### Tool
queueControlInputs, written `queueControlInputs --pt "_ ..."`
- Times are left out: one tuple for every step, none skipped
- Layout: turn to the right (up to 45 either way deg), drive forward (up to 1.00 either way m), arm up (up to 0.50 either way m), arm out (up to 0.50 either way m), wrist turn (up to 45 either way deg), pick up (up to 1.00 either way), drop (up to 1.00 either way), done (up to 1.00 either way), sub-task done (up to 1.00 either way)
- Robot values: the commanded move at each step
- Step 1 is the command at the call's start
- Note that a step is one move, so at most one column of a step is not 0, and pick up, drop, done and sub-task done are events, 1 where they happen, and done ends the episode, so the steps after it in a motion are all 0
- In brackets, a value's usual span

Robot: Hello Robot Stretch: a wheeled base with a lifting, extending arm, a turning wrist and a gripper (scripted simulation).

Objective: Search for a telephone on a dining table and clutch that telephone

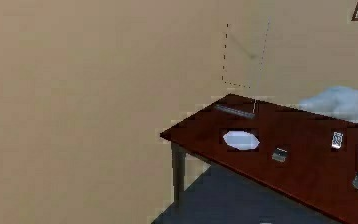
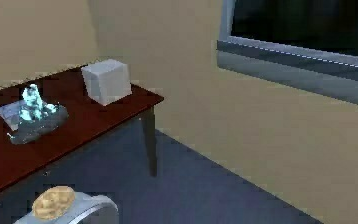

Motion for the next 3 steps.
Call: queueControlInputs --pt "-45.0 0.00 0.00 0.00 0.0 0.00 0.00 0.00 0.00" --pt "-12.0 0.00 0.00 0.00 0.0 0.00 0.00 0.00 0.00" --pt "-3.0 0.00 0.00 0.00 0.0 0.00 0.00 0.00 0.00"
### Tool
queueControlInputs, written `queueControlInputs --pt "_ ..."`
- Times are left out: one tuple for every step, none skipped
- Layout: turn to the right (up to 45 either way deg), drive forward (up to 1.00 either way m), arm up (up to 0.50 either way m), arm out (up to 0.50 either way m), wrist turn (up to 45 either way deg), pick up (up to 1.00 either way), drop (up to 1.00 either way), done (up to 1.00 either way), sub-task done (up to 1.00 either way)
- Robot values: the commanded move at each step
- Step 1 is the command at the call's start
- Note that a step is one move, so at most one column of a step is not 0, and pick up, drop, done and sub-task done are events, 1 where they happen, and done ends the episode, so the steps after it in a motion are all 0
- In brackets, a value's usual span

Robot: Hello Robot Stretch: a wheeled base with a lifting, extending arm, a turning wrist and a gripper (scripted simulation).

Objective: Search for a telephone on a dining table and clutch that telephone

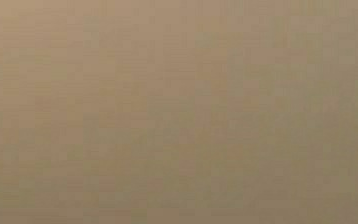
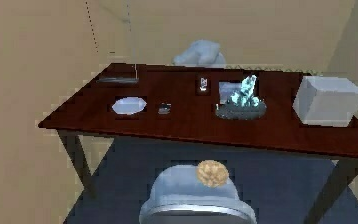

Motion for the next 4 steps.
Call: queueControlInputs --pt "45.0 0.00 0.00 0.00 0.0 0.00 0.00 0.00 0.00" --pt "3.0 0.00 0.00 0.00 0.0 0.00 0.00 0.00 0.00" --pt "-33.0 0.00 0.00 0.00 0.0 0.00 0.00 0.00 0.00" --pt "0.0 0.30 0.00 0.00 0.0 0.00 0.00 0.00 0.00"
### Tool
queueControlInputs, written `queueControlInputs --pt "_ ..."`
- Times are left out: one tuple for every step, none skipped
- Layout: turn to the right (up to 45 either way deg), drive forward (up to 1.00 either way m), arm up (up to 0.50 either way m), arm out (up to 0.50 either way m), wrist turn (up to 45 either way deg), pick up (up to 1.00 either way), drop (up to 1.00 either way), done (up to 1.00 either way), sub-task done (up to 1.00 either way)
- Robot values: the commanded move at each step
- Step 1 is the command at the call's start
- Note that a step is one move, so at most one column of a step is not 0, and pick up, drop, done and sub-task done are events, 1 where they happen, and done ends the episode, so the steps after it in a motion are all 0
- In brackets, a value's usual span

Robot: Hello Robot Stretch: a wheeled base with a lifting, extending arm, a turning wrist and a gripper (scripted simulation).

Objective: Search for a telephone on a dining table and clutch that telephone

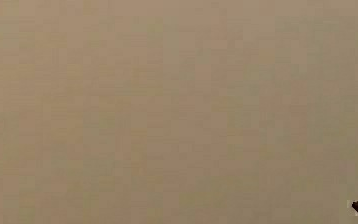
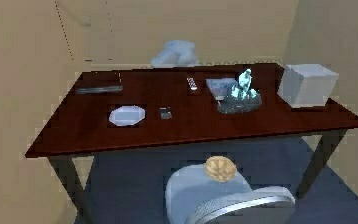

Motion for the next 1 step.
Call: queueControlInputs --pt "30.0 0.00 0.00 0.00 0.0 0.00 0.00 0.00 0.00"
